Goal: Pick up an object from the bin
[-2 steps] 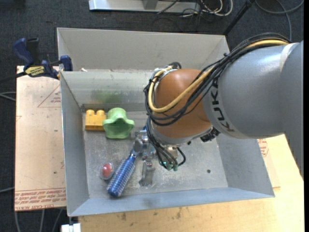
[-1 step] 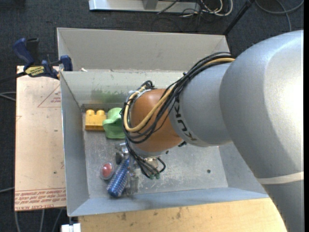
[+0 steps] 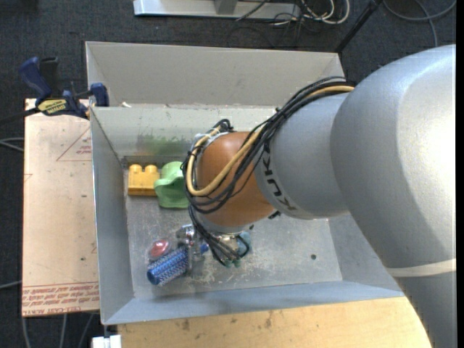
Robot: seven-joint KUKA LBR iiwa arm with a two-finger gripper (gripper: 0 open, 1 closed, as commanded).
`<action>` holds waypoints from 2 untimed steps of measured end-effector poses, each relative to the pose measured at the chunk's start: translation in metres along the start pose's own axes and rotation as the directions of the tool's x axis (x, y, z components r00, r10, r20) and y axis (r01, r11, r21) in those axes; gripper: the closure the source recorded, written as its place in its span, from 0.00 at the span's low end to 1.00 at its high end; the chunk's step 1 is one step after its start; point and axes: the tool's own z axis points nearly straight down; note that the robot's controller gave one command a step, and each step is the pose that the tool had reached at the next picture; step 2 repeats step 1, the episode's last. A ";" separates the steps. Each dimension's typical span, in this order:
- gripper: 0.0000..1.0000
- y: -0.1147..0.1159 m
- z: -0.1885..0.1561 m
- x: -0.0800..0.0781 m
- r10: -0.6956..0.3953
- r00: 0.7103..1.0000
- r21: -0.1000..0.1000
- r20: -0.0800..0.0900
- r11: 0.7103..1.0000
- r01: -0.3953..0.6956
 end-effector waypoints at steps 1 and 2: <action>1.00 0.020 -0.142 0.002 -0.085 0.996 0.000 0.009 0.996 0.085; 1.00 0.020 -0.142 0.002 -0.085 0.996 0.000 0.009 0.996 0.085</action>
Offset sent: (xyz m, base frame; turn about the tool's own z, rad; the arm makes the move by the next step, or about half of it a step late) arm -0.0068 0.0184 0.1380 -0.0867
